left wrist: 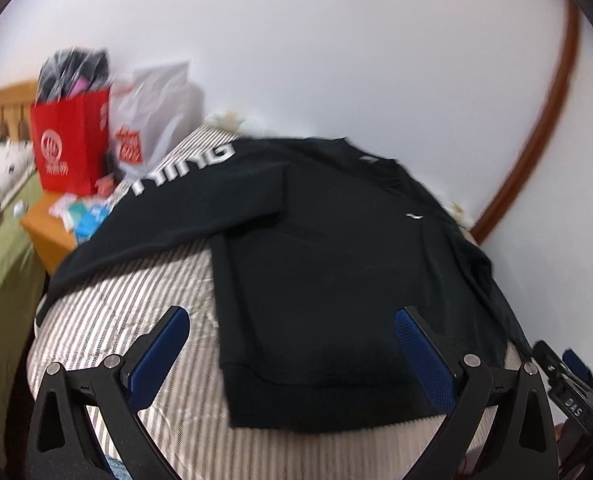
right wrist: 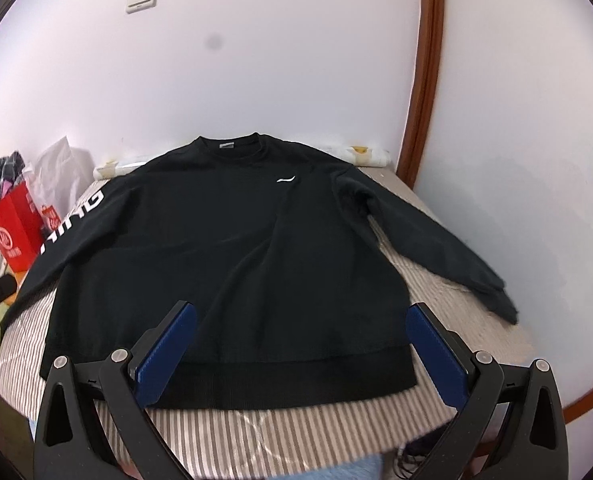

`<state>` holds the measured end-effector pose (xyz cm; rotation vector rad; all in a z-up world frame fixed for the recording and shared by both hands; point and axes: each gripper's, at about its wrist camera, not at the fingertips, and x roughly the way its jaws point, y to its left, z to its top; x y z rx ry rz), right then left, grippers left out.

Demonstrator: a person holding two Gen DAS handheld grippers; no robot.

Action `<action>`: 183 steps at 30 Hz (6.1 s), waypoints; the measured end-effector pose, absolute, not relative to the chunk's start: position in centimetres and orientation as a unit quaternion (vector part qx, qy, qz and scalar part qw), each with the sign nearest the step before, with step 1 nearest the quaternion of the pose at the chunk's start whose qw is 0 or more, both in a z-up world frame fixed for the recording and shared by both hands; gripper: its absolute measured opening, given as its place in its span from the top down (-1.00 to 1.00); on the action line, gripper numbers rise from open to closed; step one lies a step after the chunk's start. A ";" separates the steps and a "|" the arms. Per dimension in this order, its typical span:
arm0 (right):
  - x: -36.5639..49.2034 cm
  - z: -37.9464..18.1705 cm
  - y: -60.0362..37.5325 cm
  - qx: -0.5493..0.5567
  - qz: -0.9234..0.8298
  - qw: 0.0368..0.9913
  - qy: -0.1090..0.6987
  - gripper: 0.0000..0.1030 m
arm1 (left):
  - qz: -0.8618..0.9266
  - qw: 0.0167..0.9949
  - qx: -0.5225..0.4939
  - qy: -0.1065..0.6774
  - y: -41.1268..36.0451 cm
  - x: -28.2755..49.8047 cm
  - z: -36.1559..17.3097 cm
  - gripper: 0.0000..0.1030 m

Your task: Fold small clothes

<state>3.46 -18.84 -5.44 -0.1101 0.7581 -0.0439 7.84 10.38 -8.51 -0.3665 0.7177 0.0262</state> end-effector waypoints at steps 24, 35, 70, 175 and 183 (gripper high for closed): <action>17.1 -14.7 -20.8 -0.029 0.012 0.890 0.454 -0.95 | 0.152 0.859 -0.335 0.355 25.0 18.8 -19.4 0.29; 18.9 -12.5 -22.4 -0.059 0.011 0.905 0.422 -0.95 | 0.123 0.925 -0.178 0.314 19.6 23.5 -9.1 0.85; 20.1 -12.7 -26.9 -0.065 -0.007 0.910 0.410 -0.95 | -0.085 0.916 0.021 0.391 -7.2 33.0 -8.1 -0.12; 26.0 -14.9 -29.4 -0.026 -0.041 0.903 0.428 -0.05 | 0.056 0.883 -0.070 0.461 14.6 30.3 -18.5 -0.33; 19.7 -14.3 -41.5 -0.056 -0.154 0.884 0.438 -0.46 | 0.029 0.883 -0.043 0.466 12.0 28.2 -18.6 -0.39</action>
